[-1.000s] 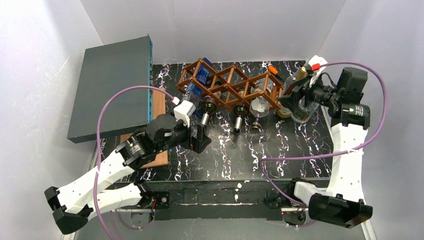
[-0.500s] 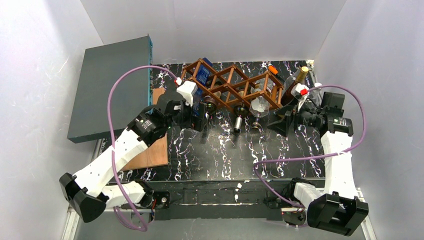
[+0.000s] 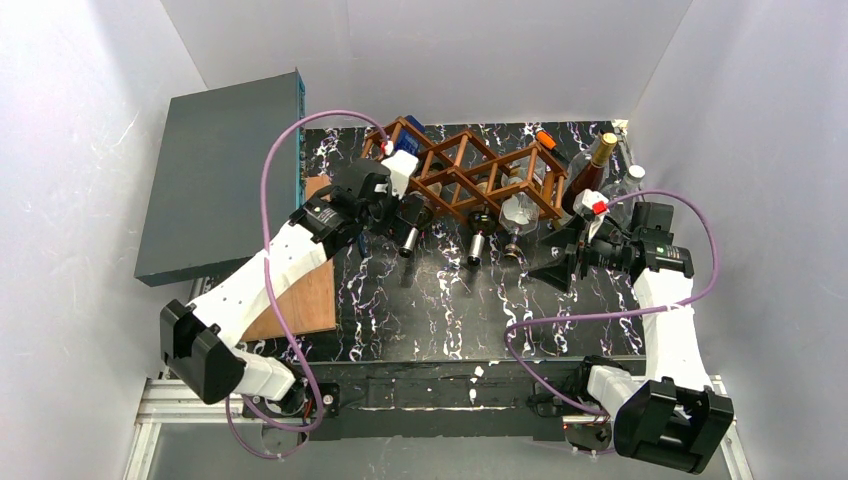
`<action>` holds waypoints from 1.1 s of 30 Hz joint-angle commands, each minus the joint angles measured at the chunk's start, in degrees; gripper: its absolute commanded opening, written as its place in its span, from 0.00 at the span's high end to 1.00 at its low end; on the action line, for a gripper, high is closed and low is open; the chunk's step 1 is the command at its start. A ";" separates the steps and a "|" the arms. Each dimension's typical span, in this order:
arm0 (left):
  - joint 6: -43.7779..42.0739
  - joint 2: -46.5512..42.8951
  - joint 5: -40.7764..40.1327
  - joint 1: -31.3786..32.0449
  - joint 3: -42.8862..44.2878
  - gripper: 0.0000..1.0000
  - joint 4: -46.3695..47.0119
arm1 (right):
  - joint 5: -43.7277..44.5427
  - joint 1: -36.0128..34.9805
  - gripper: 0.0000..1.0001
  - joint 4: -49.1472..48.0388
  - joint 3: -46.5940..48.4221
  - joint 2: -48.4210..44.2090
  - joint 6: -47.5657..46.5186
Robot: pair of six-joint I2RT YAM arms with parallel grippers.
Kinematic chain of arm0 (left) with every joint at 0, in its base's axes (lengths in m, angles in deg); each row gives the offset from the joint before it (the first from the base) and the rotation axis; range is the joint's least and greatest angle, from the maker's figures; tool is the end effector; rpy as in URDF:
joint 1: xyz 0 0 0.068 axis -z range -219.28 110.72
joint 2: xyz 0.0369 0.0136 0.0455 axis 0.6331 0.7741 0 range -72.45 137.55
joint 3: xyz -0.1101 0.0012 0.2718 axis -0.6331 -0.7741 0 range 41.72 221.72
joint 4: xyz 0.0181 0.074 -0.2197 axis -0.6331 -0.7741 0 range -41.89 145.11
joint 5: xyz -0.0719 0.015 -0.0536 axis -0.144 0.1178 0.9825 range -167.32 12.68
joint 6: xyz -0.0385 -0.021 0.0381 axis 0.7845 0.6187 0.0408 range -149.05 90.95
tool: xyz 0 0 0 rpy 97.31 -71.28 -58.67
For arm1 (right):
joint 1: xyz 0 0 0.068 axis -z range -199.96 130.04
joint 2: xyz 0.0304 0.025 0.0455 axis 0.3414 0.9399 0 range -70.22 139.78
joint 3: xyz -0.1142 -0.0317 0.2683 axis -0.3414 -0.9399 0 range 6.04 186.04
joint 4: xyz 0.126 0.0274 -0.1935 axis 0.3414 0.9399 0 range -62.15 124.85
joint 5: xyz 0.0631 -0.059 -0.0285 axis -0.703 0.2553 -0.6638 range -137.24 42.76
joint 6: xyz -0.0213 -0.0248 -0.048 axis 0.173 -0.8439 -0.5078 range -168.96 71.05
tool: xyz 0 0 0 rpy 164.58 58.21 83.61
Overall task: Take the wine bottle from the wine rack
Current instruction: Pick up the wine bottle from the wine rack.
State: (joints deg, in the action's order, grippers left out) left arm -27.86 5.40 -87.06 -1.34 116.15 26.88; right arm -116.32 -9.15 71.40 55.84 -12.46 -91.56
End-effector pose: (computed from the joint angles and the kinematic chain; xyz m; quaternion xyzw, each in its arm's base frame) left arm 0.2211 -0.1635 0.3790 0.2350 0.8386 -0.0928 0.4825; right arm 0.1481 0.0112 0.3148 -0.3928 0.6968 0.3562 0.4831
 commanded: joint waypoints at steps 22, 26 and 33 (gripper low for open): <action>-28.66 16.97 -19.61 1.50 2.14 0.03 16.98 | -1.18 0.18 0.02 1.82 -0.93 0.95 -5.97; -25.75 20.53 -27.93 3.15 1.74 0.10 21.31 | -1.06 0.18 0.02 1.83 -1.02 0.87 -6.02; -26.71 25.34 -35.07 3.64 0.48 0.17 29.70 | -0.85 0.18 0.02 1.86 -1.19 0.60 -5.99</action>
State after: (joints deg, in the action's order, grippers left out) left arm -54.57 29.61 -117.46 2.11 116.61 50.90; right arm -116.41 -9.15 72.90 54.99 -11.56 -96.99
